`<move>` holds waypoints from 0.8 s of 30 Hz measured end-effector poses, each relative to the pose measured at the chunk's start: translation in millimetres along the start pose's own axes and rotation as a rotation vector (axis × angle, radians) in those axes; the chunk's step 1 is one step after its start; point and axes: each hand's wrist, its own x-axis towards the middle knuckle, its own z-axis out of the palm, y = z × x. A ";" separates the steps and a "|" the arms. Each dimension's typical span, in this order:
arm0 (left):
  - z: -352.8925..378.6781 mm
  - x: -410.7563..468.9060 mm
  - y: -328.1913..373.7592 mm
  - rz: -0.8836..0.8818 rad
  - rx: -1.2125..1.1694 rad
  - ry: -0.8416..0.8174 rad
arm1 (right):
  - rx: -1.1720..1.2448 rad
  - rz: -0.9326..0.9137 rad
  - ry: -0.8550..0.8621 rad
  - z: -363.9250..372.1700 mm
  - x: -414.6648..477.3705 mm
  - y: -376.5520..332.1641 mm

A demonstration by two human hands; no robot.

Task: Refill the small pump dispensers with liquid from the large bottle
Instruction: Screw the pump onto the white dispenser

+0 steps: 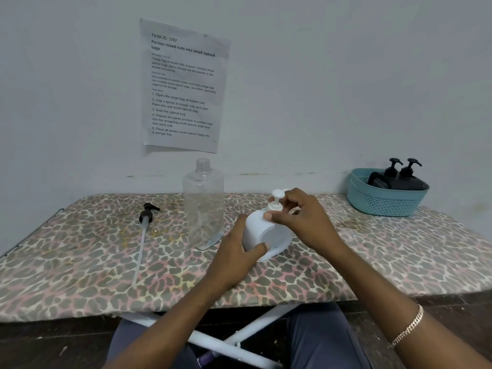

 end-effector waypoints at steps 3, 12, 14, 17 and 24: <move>0.2 -1.3 1.2 0.005 -0.007 -0.006 | -0.021 -0.020 0.078 7.7 -4.0 -2.3; 0.2 0.9 -0.7 -0.005 -0.001 0.003 | 0.001 0.021 -0.208 -18.4 4.4 -2.5; 0.4 0.6 -0.2 -0.001 0.005 0.006 | 0.053 0.014 -0.219 -21.8 4.6 -3.8; 0.4 0.6 -0.1 -0.005 0.010 0.008 | 0.050 0.021 -0.190 -18.0 4.7 -0.4; 0.0 -0.1 0.5 -0.002 0.002 0.003 | -0.020 0.065 0.081 11.2 -0.1 4.2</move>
